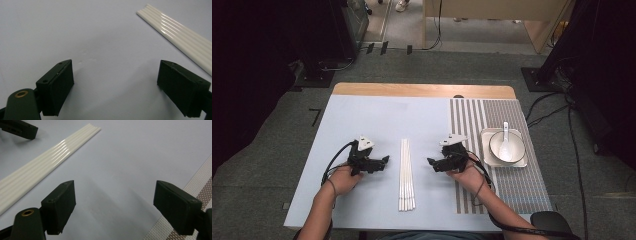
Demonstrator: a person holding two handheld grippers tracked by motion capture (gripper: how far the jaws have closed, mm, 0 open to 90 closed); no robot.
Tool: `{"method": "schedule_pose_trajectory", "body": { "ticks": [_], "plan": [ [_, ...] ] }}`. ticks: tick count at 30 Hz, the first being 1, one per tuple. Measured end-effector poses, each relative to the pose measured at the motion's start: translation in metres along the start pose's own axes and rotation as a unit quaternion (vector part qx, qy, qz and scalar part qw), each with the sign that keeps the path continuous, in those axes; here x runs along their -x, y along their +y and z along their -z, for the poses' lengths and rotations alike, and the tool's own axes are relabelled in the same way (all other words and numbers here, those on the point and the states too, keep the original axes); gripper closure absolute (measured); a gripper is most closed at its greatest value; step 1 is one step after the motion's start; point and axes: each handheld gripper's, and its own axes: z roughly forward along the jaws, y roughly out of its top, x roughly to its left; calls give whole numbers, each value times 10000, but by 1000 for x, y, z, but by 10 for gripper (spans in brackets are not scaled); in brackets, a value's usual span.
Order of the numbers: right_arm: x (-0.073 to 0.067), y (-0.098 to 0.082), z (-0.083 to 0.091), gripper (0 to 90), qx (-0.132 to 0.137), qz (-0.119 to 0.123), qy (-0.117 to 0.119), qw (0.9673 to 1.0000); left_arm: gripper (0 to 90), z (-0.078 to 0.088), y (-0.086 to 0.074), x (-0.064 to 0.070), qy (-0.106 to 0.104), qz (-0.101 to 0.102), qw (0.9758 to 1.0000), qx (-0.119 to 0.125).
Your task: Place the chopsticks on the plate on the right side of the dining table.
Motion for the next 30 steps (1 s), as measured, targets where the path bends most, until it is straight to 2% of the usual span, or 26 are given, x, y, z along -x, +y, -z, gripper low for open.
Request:
{"method": "schedule_pose_trajectory", "body": {
  "ticks": [4,8,16,22,30],
  "plan": [
    [-4,2,1,184,7,37,-1,10000,135,0,0,0,-1,-1,10000,-1],
    [-6,4,3,183,54,-53,53,10000,135,0,0,0,-2,1,10000,1],
    [-12,5,6,188,93,-93,-15,9999,135,0,0,0,-3,0,10000,2],
    [-17,7,4,198,121,-33,-77,9999,135,0,0,0,-2,1,10000,2],
    [-19,8,3,215,191,-167,-69,9997,135,0,0,0,-4,0,10000,0]
  ]
}}
